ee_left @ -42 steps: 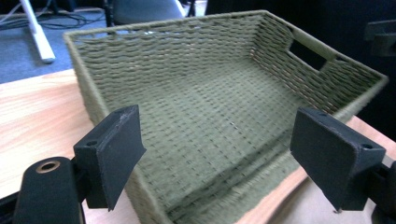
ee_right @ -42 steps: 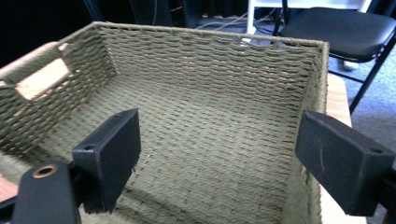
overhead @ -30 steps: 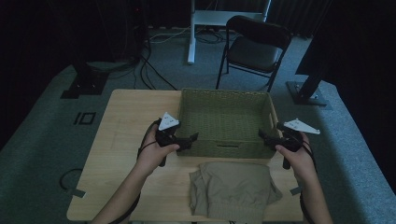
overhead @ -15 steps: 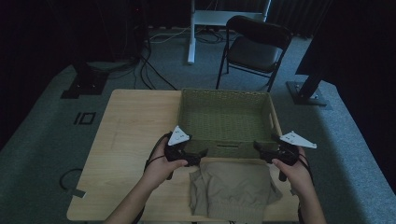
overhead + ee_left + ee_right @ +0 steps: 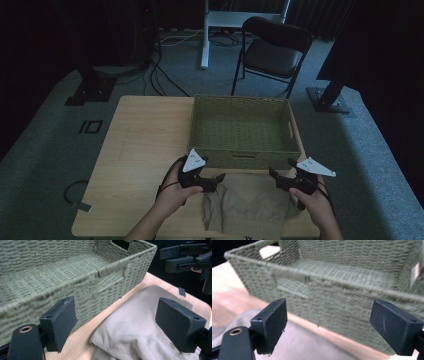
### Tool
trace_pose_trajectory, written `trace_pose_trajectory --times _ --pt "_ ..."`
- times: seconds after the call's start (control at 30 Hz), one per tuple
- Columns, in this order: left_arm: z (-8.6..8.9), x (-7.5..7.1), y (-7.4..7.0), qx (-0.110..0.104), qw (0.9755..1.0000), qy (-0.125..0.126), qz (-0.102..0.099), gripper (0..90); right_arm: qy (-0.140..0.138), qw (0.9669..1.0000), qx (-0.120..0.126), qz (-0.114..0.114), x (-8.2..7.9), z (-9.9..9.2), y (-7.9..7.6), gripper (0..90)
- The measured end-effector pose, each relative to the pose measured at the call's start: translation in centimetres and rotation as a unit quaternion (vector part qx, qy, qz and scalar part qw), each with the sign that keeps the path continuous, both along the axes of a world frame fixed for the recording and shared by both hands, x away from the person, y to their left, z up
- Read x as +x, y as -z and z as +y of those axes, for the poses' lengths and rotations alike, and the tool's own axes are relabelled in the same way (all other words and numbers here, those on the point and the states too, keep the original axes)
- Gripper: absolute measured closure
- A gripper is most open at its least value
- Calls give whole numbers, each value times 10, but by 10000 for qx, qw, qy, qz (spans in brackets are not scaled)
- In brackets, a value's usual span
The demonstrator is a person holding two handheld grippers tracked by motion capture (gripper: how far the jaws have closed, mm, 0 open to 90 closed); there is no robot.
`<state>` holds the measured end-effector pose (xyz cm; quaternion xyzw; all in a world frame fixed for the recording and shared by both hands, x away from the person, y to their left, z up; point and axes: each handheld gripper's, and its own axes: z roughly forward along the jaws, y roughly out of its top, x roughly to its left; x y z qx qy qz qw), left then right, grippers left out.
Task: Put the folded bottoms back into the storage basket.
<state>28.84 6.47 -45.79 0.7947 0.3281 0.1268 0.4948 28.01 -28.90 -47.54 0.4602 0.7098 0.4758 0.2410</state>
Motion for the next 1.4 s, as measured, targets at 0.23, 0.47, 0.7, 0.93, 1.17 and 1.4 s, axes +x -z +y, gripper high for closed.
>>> trace_pose_trajectory --times 0.23,0.47,0.7,0.93,1.17,1.4 --pt "-2 -8 20 0 9996 64 263 179 21 9998 -31 176 -7 -1 18 137" --pt "-7 -19 37 7 9984 -65 566 179 112 9992 -158 359 -13 -5 34 137" --pt "-13 -25 52 307 9968 -134 730 179 168 9982 -190 545 -17 -8 46 137" --pt "-17 -27 68 663 9946 -143 788 179 313 9955 -225 867 -19 -12 62 135" --pt "-19 -23 76 803 9919 -339 922 178 417 9923 -365 1107 -21 -14 74 132" --pt "-22 -21 83 1008 9896 -351 966 178 449 9896 -491 1273 -21 -16 79 132"
